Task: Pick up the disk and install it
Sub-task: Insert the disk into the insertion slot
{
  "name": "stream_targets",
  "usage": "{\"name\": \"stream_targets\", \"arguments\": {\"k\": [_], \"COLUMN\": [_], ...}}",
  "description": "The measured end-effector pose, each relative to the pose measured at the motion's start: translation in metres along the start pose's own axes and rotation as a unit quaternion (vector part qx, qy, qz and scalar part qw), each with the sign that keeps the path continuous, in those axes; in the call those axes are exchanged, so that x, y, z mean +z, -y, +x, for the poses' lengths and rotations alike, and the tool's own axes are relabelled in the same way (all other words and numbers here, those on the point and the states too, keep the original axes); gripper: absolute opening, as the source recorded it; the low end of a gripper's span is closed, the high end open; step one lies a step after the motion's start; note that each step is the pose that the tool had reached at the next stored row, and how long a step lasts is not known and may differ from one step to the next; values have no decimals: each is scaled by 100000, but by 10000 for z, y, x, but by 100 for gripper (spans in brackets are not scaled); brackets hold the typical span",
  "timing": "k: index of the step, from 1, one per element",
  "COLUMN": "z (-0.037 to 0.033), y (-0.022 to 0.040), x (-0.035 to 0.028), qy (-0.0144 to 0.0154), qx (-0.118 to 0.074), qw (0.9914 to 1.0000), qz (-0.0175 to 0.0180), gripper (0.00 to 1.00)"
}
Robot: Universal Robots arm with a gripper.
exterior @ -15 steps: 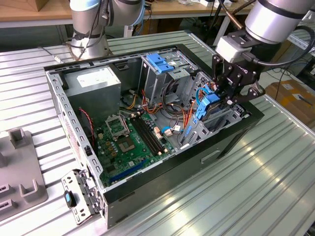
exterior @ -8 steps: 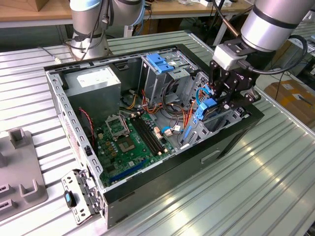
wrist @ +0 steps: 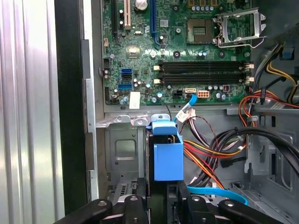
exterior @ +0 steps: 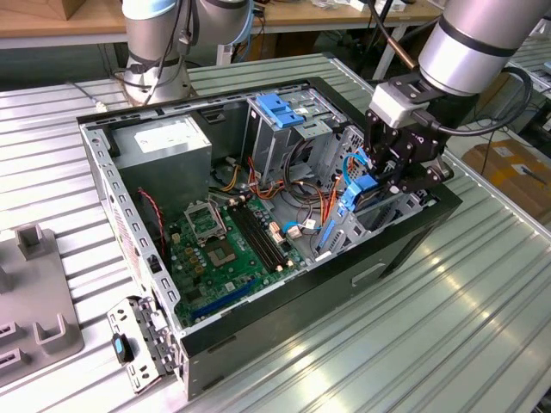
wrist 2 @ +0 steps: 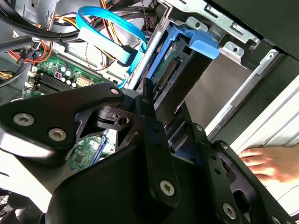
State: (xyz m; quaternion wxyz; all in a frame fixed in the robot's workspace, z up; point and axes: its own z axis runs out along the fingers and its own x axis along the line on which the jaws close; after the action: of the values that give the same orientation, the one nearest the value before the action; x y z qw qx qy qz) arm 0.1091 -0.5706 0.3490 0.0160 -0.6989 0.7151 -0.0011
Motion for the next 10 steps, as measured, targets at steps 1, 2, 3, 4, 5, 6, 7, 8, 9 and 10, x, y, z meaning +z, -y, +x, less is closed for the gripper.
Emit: {"name": "stream_targets", "arguments": {"k": [1, 2, 3, 4, 5, 6, 7, 8, 9, 10], "z": [0, 0, 0, 0, 0, 0, 0, 0, 1, 1], "y": [0, 0, 0, 0, 0, 0, -6, -14, -19, -19], "x": [0, 1, 1, 0, 1, 0, 3, 5, 4, 3], "qy": [1, 6, 5, 2, 1, -1, 12, 24, 7, 2], "qx": [-6, -5, -8, -7, -7, -8, -4, -6, -6, -9], "qw": [100000, 100000, 100000, 100000, 100000, 100000, 100000, 100000, 100000, 100000], "qz": [5, 5, 6, 5, 6, 5, 9, 9, 8, 7], "gripper": [36, 36, 42, 42, 42, 42, 42, 42, 42, 42]}}
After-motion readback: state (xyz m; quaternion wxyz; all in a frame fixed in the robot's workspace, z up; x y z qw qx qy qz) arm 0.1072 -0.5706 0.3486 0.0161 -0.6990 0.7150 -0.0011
